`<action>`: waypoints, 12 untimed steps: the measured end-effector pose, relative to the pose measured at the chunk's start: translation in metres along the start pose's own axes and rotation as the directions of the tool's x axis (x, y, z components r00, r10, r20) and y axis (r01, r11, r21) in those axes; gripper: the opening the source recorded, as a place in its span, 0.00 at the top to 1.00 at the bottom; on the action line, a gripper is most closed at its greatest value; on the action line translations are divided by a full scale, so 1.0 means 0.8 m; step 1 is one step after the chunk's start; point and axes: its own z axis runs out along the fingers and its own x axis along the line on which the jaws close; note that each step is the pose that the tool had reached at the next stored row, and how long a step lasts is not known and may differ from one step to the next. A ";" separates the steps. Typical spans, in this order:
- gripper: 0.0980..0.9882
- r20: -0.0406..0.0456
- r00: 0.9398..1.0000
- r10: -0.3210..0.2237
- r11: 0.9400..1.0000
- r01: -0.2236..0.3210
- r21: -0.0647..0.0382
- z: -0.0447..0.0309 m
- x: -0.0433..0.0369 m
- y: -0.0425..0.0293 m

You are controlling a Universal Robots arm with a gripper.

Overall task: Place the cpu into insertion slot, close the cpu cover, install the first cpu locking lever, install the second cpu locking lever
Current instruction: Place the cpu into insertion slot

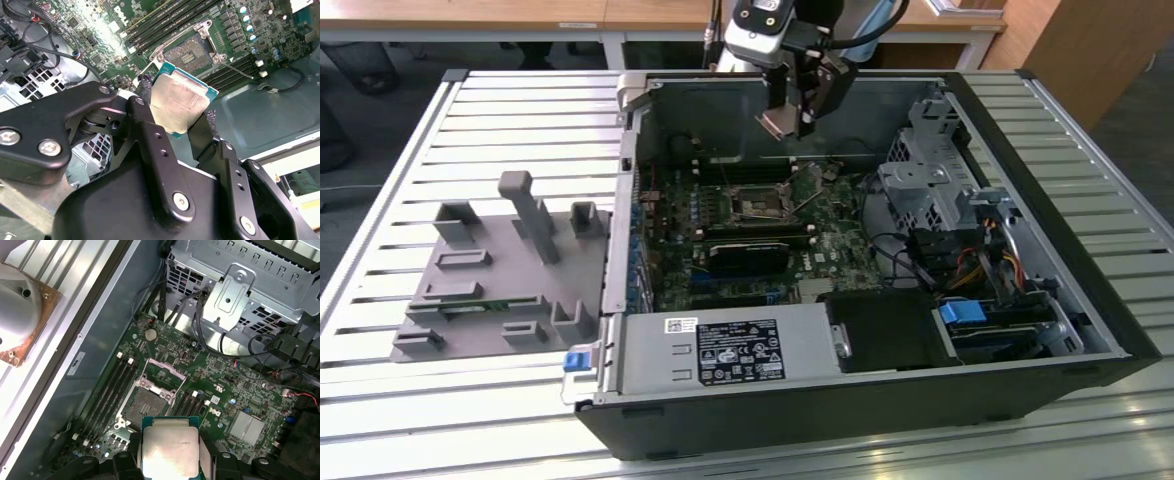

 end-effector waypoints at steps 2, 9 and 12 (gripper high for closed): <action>0.50 0.000 1.000 0.000 1.000 0.000 0.000 0.0006 0.000 -0.0001; 0.50 0.000 1.000 0.001 1.000 -0.001 0.000 0.0027 0.000 -0.0003; 0.50 0.000 1.000 0.002 1.000 -0.002 0.000 0.0037 0.000 -0.0003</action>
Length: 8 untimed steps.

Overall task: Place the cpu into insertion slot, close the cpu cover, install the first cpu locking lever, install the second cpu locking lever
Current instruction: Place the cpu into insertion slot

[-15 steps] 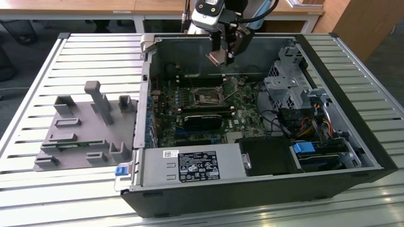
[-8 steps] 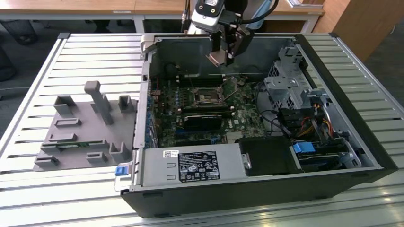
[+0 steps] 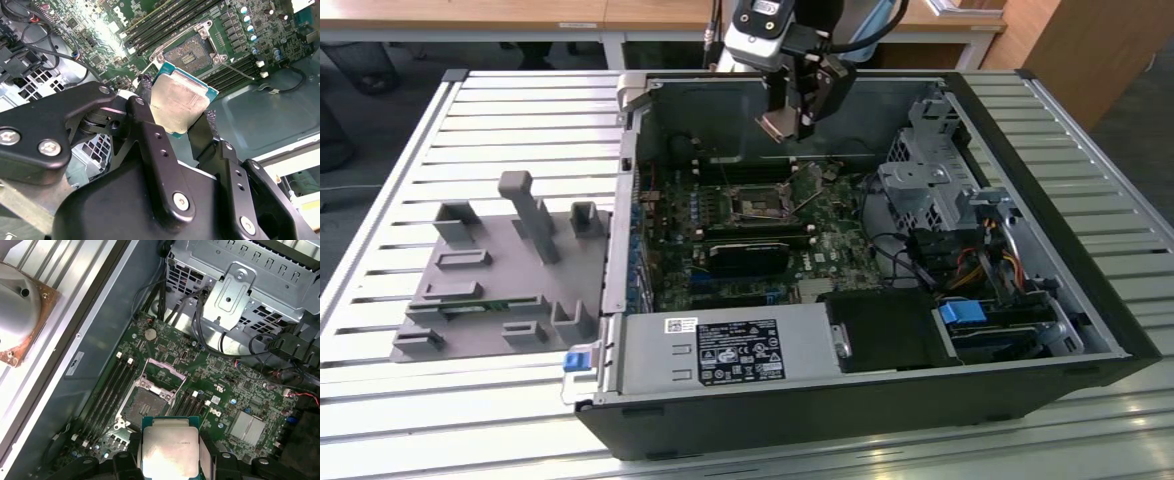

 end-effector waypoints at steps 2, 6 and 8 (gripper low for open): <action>0.50 0.000 1.000 0.000 1.000 0.000 0.000 0.0007 0.000 -0.0001; 0.50 0.000 1.000 0.001 1.000 -0.001 0.000 0.0021 0.000 -0.0002; 0.50 0.000 1.000 0.002 1.000 -0.002 0.000 0.0029 0.000 -0.0003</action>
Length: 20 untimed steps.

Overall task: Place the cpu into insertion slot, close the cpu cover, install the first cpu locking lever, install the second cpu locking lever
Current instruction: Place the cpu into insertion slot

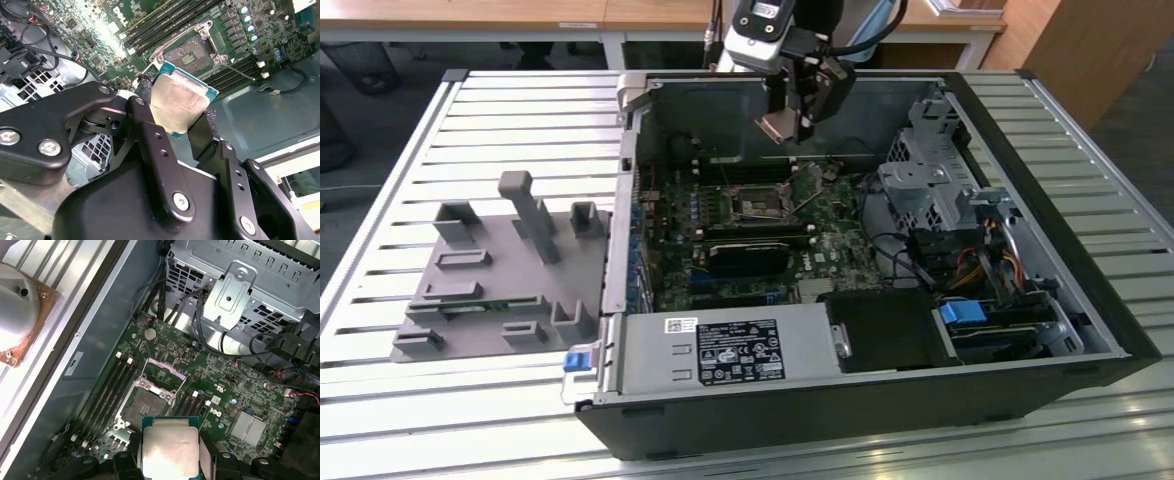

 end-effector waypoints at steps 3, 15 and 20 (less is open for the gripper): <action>0.50 0.000 1.000 0.001 1.000 -0.001 0.000 0.0011 0.000 -0.0001; 0.50 0.000 1.000 0.003 1.000 -0.003 0.000 0.0054 0.000 -0.0005; 0.50 0.000 1.000 0.003 1.000 -0.003 0.000 0.0071 0.000 -0.0006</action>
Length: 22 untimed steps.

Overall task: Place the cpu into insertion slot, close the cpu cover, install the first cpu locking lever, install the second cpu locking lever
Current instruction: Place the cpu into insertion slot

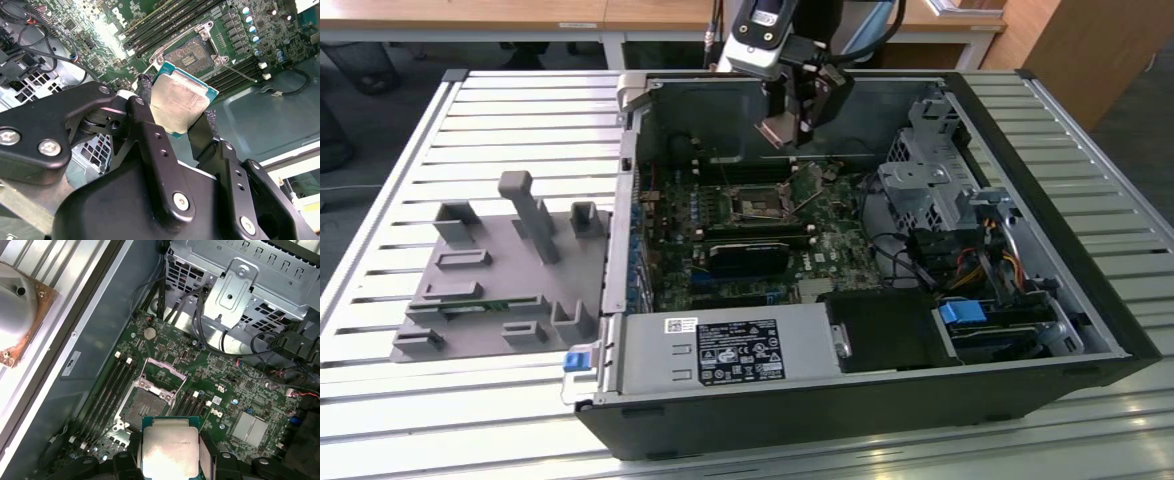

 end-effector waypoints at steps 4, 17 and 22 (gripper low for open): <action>0.50 0.000 1.000 0.000 1.000 0.000 0.000 0.0015 0.000 -0.0001; 0.50 0.000 1.000 0.001 1.000 -0.001 0.000 0.0060 0.000 -0.0005; 0.50 0.001 1.000 0.002 1.000 -0.002 0.000 0.0082 0.000 -0.0007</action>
